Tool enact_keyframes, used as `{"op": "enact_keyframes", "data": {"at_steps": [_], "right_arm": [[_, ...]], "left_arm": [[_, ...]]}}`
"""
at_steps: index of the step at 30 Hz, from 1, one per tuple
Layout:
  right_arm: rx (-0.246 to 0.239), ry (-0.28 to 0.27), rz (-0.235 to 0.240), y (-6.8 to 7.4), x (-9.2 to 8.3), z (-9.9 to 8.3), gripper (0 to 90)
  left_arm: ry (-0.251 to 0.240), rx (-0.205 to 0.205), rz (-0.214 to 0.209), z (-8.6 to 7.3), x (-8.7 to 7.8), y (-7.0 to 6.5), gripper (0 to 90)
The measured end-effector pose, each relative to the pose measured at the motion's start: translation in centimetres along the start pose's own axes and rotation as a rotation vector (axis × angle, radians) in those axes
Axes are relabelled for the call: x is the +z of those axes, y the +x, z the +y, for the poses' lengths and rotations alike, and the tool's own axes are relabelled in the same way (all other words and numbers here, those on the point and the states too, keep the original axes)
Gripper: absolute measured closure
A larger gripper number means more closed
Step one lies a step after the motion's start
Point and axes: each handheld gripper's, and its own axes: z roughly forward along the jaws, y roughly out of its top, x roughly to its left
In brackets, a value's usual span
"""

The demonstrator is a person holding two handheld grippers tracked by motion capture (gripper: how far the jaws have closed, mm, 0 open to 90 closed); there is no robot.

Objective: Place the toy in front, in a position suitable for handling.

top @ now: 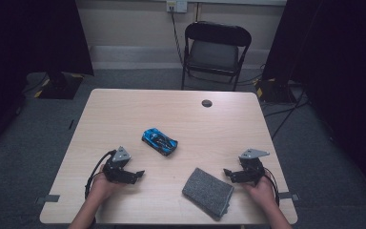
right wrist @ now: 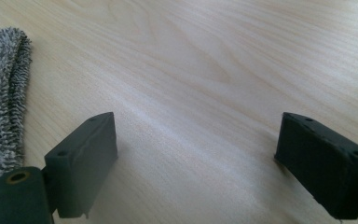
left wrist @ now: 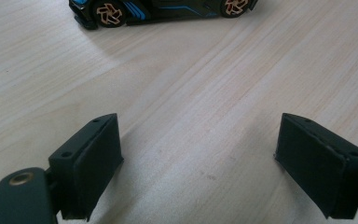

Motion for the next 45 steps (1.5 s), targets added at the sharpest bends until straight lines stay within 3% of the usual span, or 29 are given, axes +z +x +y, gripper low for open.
{"op": "enact_keyframes", "data": {"at_steps": [7,20,29,32,36,41,45], "right_arm": [[0.0,0.0,0.0,0.0,0.0,0.0,11.5],[0.015,0.001,-0.015,-0.1,0.2,0.2,11.2],[0.021,0.007,-0.022,0.0,0.3,0.3,11.9],[-0.009,0.038,-0.018,0.2,0.2,1.0,16.2],[-0.01,0.057,0.011,0.4,0.2,1.3,16.5],[0.063,0.015,0.065,-0.2,-0.5,3.3,15.6],[0.014,0.007,0.047,0.0,-0.8,5.4,15.7]], "left_arm": [[0.002,-0.005,-0.008,0.0,0.1,-0.1,9.3],[0.032,-0.016,0.013,0.0,0.2,-0.3,0.0],[0.031,-0.015,0.014,0.0,0.2,-0.3,0.0],[0.031,-0.015,0.014,0.0,0.2,-0.3,0.0],[0.031,-0.015,0.014,0.0,0.2,-0.3,0.0],[0.031,-0.015,0.014,0.0,0.2,-0.3,0.0],[0.031,-0.015,0.014,0.0,0.2,-0.3,0.0]]}}
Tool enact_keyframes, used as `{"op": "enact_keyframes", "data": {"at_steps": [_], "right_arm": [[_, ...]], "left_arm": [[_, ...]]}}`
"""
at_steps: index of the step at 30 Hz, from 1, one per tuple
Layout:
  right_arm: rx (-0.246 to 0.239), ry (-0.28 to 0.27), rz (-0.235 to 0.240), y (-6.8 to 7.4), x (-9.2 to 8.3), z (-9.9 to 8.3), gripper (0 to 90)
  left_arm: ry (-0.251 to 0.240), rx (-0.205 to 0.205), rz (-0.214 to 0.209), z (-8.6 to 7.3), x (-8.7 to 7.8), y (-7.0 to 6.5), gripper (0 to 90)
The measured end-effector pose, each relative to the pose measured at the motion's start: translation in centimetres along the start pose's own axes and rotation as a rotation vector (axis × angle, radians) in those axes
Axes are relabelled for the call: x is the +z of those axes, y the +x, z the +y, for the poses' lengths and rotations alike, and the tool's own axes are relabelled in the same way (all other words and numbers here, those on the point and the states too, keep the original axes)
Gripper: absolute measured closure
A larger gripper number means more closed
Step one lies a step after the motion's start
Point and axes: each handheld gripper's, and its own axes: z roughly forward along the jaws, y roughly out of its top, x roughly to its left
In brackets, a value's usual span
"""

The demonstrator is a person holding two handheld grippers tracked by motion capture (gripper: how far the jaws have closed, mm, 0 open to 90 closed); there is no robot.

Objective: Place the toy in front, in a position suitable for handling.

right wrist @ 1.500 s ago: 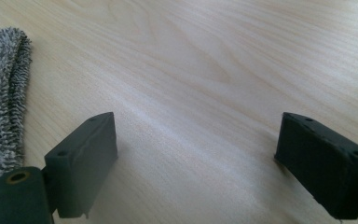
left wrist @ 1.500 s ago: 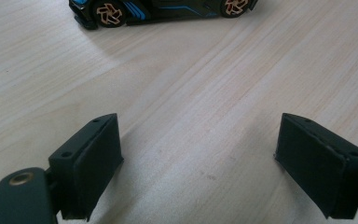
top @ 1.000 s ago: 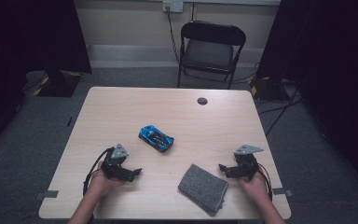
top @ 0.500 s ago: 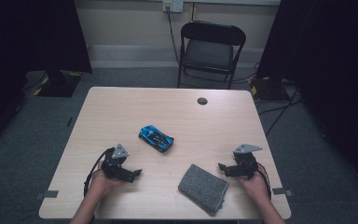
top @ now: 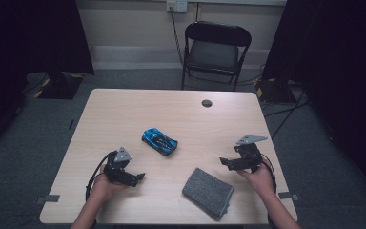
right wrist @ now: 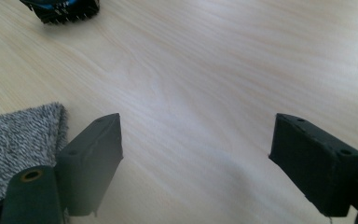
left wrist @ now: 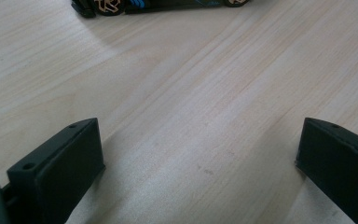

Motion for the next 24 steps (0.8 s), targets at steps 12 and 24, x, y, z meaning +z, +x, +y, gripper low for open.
{"op": "enact_keyframes", "data": {"at_steps": [12,24], "right_arm": [[-0.068,0.007,0.05,2.5,1.7,3.7,15.2],[-0.111,0.031,0.083,5.1,4.4,6.2,14.4]], "left_arm": [[0.0,0.0,0.0,0.0,0.0,0.0,0.0],[0.0,0.0,0.0,0.0,0.0,0.0,0.0]]}}
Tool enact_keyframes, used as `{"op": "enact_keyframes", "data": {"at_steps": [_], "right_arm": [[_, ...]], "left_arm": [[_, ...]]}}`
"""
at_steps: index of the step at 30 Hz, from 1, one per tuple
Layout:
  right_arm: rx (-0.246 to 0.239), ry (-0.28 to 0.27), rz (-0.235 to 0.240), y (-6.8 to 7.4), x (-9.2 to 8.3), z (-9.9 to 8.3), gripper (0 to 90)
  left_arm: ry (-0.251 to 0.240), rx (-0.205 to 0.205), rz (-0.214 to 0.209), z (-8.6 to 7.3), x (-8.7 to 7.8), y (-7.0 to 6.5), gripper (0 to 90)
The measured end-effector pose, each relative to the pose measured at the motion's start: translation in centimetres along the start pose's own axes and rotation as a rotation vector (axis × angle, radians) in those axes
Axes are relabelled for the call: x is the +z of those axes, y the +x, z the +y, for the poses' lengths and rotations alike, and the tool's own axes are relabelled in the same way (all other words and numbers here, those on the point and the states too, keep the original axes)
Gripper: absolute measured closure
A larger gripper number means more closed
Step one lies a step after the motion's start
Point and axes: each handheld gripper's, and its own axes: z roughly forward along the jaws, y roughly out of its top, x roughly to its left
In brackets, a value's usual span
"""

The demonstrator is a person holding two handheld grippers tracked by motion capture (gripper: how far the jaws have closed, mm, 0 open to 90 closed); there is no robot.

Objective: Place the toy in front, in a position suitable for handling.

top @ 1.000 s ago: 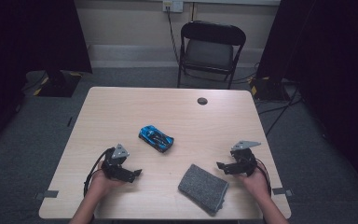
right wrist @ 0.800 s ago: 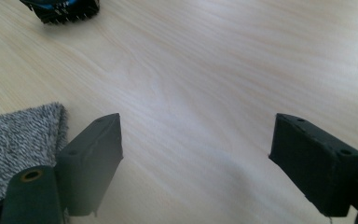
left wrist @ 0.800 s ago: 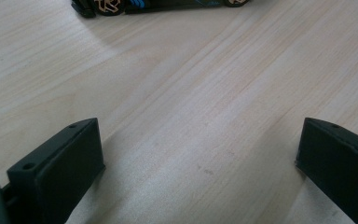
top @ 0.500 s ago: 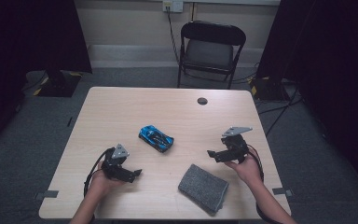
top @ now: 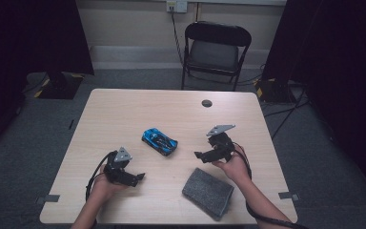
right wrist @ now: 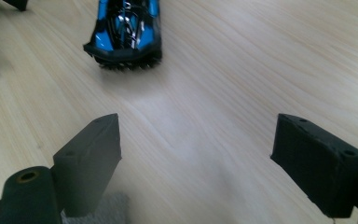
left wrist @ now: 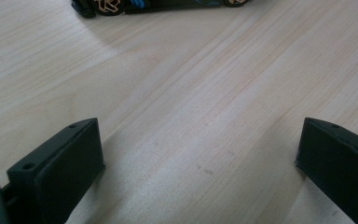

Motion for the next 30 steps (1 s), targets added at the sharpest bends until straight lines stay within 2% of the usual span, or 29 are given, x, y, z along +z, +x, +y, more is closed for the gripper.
{"op": "enact_keyframes", "data": {"at_steps": [5,10,12,15,30], "right_arm": [[0.012,-0.013,0.051,1.0,1.7,1.5,15.4],[-0.031,-0.001,0.042,1.9,3.0,2.4,15.4],[-0.036,0.003,0.059,2.6,3.9,2.9,15.3],[-0.05,0.008,0.06,2.9,4.3,3.2,15.3],[-0.048,0.006,0.078,4.0,7.2,5.7,14.6]], "left_arm": [[0.0,0.0,0.0,0.0,0.0,0.0,0.0],[0.001,0.001,0.0,0.0,0.0,0.0,0.0],[-0.001,-0.001,0.0,0.0,0.0,0.0,0.0],[-0.001,-0.001,-0.001,0.0,0.0,0.0,0.0],[0.001,-0.001,0.001,0.0,0.0,0.0,0.0]]}}
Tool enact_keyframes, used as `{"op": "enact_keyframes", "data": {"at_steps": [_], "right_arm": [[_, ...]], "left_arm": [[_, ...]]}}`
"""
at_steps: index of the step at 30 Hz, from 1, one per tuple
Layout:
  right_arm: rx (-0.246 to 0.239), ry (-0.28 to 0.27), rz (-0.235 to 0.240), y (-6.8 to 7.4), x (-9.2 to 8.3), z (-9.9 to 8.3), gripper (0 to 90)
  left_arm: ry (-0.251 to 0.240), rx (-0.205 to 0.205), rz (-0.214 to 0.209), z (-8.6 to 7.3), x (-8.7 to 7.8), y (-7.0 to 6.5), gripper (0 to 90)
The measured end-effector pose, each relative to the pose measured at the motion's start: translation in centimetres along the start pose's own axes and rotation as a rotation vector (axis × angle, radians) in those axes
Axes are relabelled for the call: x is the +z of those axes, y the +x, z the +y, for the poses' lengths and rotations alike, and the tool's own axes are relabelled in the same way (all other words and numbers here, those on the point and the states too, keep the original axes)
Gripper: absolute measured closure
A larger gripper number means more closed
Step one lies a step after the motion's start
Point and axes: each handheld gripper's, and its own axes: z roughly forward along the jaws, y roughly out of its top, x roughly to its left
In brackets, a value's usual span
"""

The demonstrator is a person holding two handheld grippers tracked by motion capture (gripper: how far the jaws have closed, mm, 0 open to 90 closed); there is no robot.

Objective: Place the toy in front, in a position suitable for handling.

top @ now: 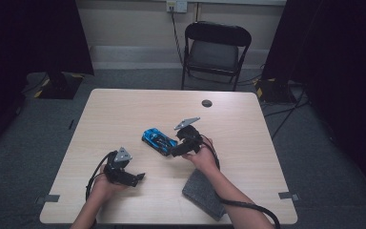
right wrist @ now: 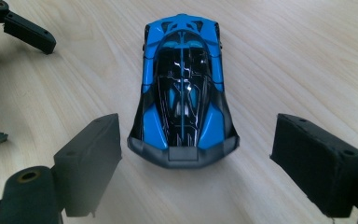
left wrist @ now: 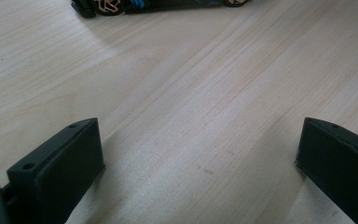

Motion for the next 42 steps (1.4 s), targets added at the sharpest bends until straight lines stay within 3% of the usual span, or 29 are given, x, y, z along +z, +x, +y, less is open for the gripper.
{"op": "enact_keyframes", "data": {"at_steps": [19,21,29,39,42], "right_arm": [[-0.018,0.025,-0.005,0.9,3.8,1.5,14.3],[0.002,0.029,0.002,0.8,4.2,1.7,14.3],[0.001,0.054,-0.011,0.8,6.1,2.4,14.2],[-0.043,0.083,-0.031,1.1,7.9,3.0,14.3],[-0.029,0.085,-0.026,0.9,8.1,3.0,14.3]], "left_arm": [[0.0,-0.001,-0.001,0.0,0.0,0.0,0.0],[0.0,-0.001,0.0,0.0,0.0,0.0,0.0],[0.0,0.0,-0.001,0.0,0.0,0.0,0.0],[0.001,0.0,-0.001,0.0,0.0,0.0,0.0],[0.001,0.0,-0.001,0.0,0.0,0.0,0.0]]}}
